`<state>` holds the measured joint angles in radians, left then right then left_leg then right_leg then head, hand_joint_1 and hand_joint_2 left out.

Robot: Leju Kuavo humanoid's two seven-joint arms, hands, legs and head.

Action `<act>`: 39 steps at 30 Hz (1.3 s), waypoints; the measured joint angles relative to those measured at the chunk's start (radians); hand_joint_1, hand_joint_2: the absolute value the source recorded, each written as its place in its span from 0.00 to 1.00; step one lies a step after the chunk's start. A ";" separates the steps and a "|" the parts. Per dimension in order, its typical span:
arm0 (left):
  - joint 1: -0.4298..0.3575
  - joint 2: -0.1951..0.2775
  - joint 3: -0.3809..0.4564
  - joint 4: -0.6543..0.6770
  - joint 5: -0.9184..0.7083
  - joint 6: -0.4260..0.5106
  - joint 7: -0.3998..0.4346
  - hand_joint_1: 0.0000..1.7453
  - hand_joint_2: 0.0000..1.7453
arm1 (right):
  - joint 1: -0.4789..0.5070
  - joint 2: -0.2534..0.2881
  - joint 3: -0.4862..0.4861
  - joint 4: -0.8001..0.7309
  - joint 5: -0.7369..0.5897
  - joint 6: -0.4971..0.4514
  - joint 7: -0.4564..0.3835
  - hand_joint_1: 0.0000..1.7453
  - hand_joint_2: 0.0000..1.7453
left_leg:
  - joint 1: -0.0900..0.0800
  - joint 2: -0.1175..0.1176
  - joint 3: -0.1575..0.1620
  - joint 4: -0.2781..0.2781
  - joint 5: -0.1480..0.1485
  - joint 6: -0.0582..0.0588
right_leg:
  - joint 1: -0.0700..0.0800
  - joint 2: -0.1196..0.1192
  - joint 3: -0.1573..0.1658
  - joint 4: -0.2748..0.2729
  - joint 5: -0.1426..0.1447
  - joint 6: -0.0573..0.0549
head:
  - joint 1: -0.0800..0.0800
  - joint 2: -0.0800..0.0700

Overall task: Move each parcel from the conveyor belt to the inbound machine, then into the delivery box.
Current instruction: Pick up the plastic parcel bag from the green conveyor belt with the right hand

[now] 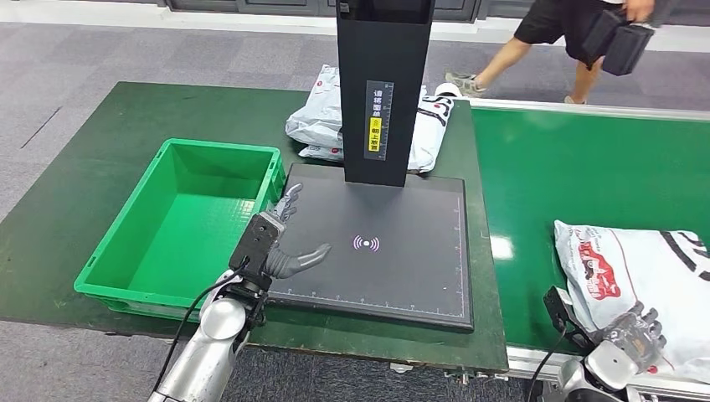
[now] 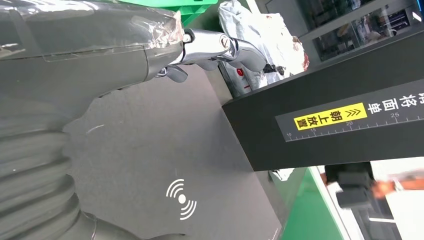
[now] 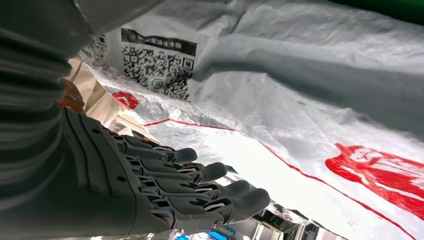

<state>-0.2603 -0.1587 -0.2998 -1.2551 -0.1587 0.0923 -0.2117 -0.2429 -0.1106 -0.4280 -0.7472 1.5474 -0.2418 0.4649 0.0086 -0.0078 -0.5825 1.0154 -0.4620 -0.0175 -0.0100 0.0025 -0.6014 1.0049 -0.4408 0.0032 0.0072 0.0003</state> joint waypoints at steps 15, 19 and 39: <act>0.000 0.000 0.000 -0.002 -0.002 -0.008 0.000 0.00 1.00 | 0.023 0.008 -0.002 -0.029 -0.011 0.020 -0.017 1.00 1.00 | 0.000 0.000 0.000 0.000 0.000 0.000 | 0.000 0.000 -0.001 0.000 0.000 0.000 | 0.000 0.000; 0.000 0.000 0.000 -0.002 -0.003 -0.008 0.001 0.00 1.00 | 0.023 0.008 -0.012 -0.034 -0.023 0.011 -0.023 1.00 1.00 | 0.000 0.000 0.000 0.000 0.000 0.000 | 0.000 0.000 -0.001 0.000 0.000 0.000 | 0.000 0.000; 0.002 0.002 0.000 -0.005 0.000 0.019 0.002 0.00 1.00 | 0.046 0.041 -0.053 -0.200 -0.407 -0.071 -0.255 1.00 1.00 | 0.000 0.000 -0.001 0.000 0.000 0.000 | 0.000 0.000 -0.001 0.000 0.000 0.000 | 0.000 0.000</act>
<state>-0.2586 -0.1567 -0.2998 -1.2598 -0.1589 0.1110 -0.2098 -0.1973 -0.0692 -0.4814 -0.9477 1.1400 -0.3130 0.2095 0.0086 -0.0074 -0.5832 1.0151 -0.4620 -0.0176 -0.0100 0.0029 -0.6025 1.0051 -0.4409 0.0031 0.0072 0.0002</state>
